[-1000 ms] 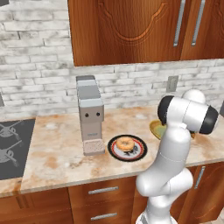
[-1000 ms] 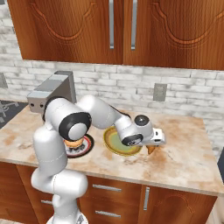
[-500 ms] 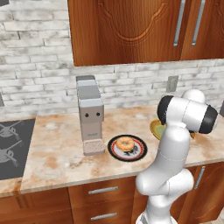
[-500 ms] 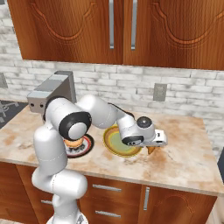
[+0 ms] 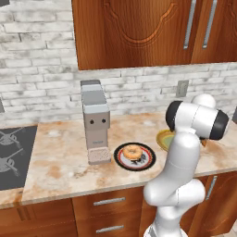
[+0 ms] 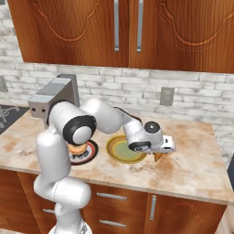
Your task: Place the pastries on the plates.
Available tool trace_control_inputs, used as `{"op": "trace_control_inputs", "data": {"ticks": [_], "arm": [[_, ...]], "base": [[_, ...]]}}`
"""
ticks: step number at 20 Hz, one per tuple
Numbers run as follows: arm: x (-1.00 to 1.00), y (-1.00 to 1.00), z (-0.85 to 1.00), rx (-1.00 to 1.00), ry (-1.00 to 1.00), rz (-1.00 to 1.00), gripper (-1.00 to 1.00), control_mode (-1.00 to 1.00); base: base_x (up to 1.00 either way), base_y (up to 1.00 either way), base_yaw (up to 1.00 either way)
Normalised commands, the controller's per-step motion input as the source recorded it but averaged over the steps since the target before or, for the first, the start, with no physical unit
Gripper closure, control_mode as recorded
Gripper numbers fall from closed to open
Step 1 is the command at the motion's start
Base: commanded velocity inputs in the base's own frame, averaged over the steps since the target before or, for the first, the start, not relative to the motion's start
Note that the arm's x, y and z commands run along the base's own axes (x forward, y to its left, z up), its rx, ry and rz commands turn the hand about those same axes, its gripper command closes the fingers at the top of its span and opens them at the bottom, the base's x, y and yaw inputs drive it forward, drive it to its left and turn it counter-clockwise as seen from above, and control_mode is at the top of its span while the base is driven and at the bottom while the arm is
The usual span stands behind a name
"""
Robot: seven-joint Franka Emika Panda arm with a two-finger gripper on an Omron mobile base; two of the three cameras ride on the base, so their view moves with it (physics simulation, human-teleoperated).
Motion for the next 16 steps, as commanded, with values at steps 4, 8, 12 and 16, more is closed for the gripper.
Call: {"op": "trace_control_inputs", "data": {"ticks": [4,8,12,16], "arm": [[0.02,-0.15,-0.14,0.02,0.00,0.01,-1.00,-1.00],[0.00,-0.07,0.16,0.05,-0.02,0.00,-1.00,-1.00],[0.00,-0.05,0.17,0.04,-0.01,0.00,-1.00,-1.00],[0.04,-0.09,-0.12,0.00,0.00,0.00,-1.00,-1.00]], "base": [[0.00,0.00,0.00],[0.00,0.00,0.00],[0.00,0.00,0.00],[0.00,0.00,0.00]]}}
